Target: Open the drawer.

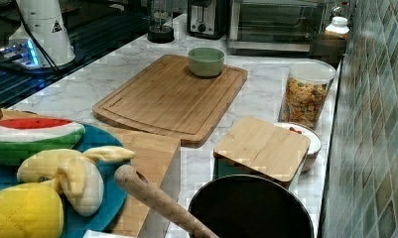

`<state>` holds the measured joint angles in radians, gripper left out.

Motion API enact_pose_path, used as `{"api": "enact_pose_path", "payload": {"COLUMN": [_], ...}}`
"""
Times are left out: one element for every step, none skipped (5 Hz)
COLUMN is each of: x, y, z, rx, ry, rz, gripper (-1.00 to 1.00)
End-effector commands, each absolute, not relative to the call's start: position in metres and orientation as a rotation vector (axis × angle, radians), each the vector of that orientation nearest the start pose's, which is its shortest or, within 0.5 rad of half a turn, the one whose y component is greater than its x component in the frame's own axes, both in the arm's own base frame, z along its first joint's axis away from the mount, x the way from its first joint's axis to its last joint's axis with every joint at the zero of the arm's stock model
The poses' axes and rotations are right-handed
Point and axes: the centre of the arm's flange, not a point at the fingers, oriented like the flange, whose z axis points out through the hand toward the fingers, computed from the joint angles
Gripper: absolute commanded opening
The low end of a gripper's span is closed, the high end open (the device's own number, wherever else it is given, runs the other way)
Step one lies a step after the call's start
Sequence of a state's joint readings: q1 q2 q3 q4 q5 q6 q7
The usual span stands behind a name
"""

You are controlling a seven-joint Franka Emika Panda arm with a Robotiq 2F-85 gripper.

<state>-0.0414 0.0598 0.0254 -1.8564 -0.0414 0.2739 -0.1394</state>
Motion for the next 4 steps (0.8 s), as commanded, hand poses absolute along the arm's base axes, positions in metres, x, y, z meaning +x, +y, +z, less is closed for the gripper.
{"api": "enact_pose_path", "payload": {"x": [0.57, 0.558, 0.536, 0.516], "y": [-0.011, -0.009, -0.019, -0.046], "z": [0.476, 0.467, 0.459, 0.454], "rx": [-3.049, -3.069, -3.167, -3.182], "ry": [1.01, 0.944, 0.594, 0.252], "rz": [0.091, 0.033, -0.004, 0.011], "gripper": [1.0, 1.0, 1.0, 1.0]}}
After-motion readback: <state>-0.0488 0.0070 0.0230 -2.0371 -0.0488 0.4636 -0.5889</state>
